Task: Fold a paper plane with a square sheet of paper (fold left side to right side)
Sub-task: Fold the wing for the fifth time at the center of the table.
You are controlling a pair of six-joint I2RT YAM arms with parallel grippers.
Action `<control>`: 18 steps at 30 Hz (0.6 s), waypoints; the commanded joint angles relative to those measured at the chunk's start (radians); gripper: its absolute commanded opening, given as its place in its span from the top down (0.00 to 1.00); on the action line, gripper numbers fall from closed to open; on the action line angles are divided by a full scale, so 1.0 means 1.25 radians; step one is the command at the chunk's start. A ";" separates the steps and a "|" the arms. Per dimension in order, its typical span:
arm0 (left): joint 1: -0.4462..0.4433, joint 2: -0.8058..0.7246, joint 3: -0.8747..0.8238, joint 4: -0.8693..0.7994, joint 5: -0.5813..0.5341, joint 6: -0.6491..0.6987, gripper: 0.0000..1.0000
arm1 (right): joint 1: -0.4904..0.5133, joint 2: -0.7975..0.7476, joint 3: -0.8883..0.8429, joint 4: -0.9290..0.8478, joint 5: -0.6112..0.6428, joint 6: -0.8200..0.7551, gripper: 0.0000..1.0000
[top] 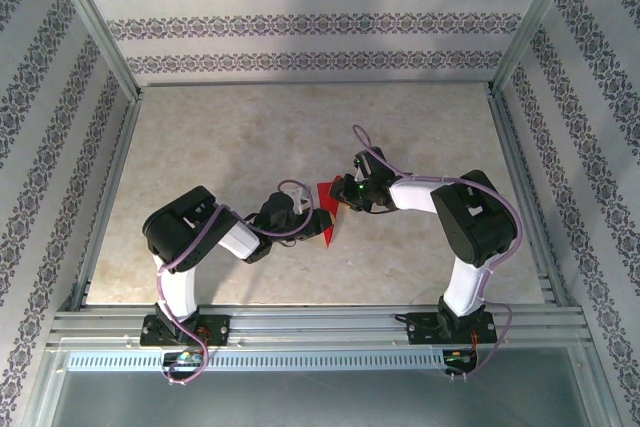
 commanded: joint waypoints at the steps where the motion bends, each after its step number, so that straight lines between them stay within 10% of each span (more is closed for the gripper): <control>1: 0.009 -0.038 -0.019 -0.020 -0.027 0.023 0.72 | 0.020 0.040 0.008 -0.020 0.023 -0.017 0.65; 18: 0.047 -0.088 0.003 -0.150 -0.042 -0.002 0.51 | 0.020 0.045 0.009 -0.016 0.013 -0.016 0.65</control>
